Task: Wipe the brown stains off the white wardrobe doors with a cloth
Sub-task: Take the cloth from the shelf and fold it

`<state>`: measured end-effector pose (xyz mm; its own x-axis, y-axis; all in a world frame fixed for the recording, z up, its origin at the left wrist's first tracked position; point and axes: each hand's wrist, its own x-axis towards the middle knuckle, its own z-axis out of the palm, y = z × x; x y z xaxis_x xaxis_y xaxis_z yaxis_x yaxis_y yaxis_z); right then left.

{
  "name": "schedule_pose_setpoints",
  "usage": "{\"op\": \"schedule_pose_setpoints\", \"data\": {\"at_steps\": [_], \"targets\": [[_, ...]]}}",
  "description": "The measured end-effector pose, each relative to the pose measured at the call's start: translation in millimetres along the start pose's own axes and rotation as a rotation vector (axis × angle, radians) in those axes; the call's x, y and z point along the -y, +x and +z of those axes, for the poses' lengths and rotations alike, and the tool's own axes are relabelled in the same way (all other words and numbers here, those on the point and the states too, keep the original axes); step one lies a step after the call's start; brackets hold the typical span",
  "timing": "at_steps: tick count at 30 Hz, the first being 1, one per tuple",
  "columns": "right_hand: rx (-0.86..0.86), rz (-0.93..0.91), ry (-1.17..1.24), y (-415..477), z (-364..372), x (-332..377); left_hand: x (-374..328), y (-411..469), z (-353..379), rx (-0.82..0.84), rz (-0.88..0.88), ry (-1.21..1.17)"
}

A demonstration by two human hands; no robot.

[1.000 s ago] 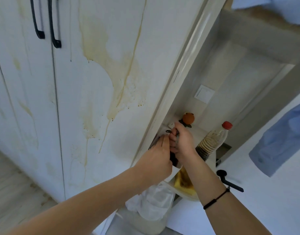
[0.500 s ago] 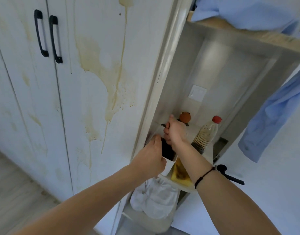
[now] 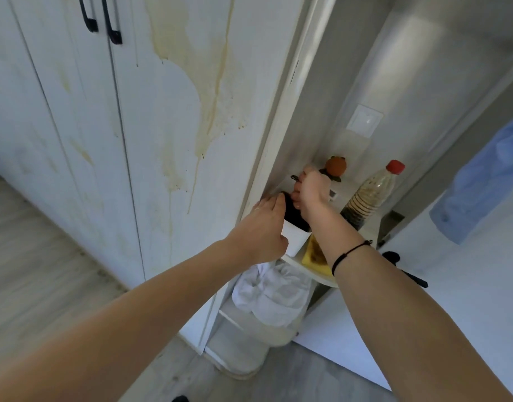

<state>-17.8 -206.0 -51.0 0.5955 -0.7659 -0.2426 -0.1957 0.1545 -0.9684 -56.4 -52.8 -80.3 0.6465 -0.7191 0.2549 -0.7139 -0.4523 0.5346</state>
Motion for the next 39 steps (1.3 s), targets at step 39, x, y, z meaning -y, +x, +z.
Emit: {"op": "schedule_pose_setpoints", "data": {"at_steps": [39], "targets": [[0.394,-0.453,-0.197,-241.2,111.0,22.9,146.8,-98.9,-251.7,0.502,-0.058,-1.160]]}}
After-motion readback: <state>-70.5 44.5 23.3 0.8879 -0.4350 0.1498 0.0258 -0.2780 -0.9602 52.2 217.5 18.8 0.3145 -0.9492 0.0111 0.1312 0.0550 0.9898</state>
